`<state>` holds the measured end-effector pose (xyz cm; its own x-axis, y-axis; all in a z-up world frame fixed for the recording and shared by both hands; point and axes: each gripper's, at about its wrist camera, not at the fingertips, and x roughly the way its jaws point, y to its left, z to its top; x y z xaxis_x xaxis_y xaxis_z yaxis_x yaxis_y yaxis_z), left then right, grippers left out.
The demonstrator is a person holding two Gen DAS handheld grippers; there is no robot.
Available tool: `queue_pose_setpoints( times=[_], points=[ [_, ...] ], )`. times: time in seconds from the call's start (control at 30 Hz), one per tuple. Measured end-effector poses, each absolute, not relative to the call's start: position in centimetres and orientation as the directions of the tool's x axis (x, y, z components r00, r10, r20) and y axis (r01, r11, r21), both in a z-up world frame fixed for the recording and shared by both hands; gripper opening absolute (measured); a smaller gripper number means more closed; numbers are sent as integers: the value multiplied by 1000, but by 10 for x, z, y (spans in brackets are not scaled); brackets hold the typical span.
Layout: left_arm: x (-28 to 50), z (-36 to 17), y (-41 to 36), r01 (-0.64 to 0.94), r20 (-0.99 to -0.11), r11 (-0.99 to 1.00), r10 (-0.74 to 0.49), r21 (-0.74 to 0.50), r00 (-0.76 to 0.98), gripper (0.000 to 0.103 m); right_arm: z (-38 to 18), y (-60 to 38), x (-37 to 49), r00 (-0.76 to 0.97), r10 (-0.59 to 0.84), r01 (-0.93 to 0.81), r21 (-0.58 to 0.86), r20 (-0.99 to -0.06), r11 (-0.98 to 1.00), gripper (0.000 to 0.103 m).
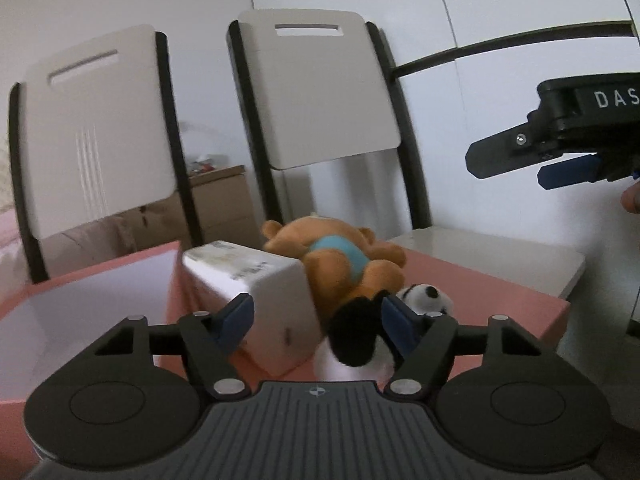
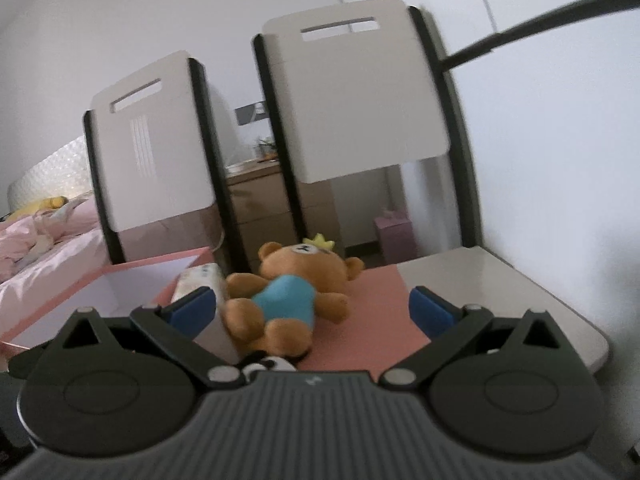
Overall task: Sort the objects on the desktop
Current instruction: 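Grasp the black-and-white panda plush with the left tool, then carry the panda plush into the pink box and open the left tool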
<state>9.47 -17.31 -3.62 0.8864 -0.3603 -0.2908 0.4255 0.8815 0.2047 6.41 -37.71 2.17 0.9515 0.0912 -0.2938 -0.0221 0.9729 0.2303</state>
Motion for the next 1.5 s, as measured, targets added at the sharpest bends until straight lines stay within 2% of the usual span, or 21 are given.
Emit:
queue_pose_setpoints(
  times=[0.17, 0.27, 0.3, 0.33, 0.4, 0.43, 0.77, 1.07, 1.3, 1.5],
  points=[
    [108, -47, -184, 446, -335, 881, -376, 159, 864, 74, 16, -375, 64, 951, 74, -16, 190, -300, 982, 103],
    [111, -50, -187, 453, -333, 879, -387, 150, 860, 65, 14, -373, 66, 949, 81, -22, 191, -305, 981, 103],
    [112, -51, -187, 458, -335, 877, -392, 145, 857, 60, 14, -372, 66, 948, 84, -24, 195, -307, 980, 103],
    [112, -51, -186, 462, -336, 876, -397, 139, 854, 49, 14, -372, 67, 947, 88, -25, 201, -309, 979, 103],
    [111, -51, -185, 459, -337, 878, -396, 134, 854, 39, 14, -371, 69, 944, 93, -24, 216, -316, 976, 103],
    [110, -51, -185, 459, -336, 878, -395, 136, 855, 29, 14, -371, 70, 943, 94, -23, 221, -319, 975, 103],
    [106, -30, -170, 457, -309, 884, -410, 95, 858, 27, 22, -372, 66, 962, 27, 26, 190, -270, 981, 103],
    [99, 7, -140, 382, -244, 923, -363, 35, 899, 27, 35, -374, 63, 978, -19, 55, 165, -208, 985, 103],
    [87, 46, -114, 269, -191, 963, -261, 17, 946, 26, 36, -354, 70, 969, 6, 20, 103, -245, 995, 103],
    [85, 70, -91, 183, -192, 983, -175, 29, 966, 26, 32, -323, 76, 951, 77, -62, 57, -301, 996, 103]
  ],
)
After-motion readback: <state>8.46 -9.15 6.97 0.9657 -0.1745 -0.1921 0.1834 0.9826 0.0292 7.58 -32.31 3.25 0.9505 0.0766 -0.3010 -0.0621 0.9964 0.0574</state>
